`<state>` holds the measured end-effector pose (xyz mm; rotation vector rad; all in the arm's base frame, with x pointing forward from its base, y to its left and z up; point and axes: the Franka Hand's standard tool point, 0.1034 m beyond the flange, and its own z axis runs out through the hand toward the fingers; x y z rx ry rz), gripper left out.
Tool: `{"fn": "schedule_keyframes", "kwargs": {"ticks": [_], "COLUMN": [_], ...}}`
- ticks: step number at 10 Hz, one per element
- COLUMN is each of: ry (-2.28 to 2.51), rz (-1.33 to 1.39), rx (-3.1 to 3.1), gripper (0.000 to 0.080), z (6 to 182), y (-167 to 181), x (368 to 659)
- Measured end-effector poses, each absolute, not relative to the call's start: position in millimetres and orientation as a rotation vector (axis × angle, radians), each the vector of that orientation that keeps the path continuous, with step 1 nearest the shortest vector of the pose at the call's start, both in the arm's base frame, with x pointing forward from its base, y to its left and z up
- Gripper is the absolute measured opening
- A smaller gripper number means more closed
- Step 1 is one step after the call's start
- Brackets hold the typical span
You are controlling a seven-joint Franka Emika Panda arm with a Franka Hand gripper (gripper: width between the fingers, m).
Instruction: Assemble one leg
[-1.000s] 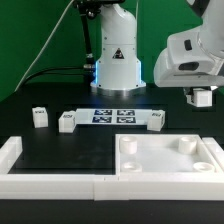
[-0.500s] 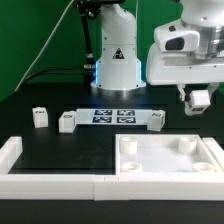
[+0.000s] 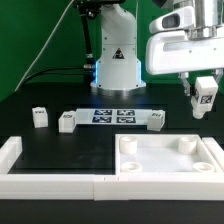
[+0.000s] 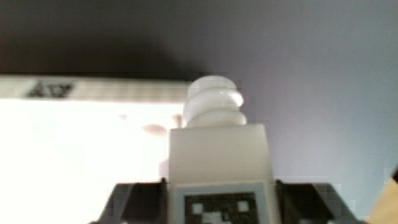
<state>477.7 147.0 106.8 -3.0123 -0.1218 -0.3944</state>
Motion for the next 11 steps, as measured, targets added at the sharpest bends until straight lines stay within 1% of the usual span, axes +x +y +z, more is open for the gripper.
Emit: {"fn": "schedule_keyframes", "kwargs": {"ticks": [1,3,6,8,10,11], "ry": [-0.130,-0.169,-0.347,-0.399,-0.419,-0.419], "rz": [-0.468,-0.441,-0.482,-0.515,-0.516,-0.530], "rx": [-2.991,-3.002,-3.022,-3.016,-3.014,-3.012], "gripper": [0.0288,0.0288,0.0288,0.0288,0.0288,0.0288], "z": [105.4,103.9,101.2,102.5,109.1,107.6], "y": [149,147,120,118,120,119], "x": [476,476,503,525,544,542]}}
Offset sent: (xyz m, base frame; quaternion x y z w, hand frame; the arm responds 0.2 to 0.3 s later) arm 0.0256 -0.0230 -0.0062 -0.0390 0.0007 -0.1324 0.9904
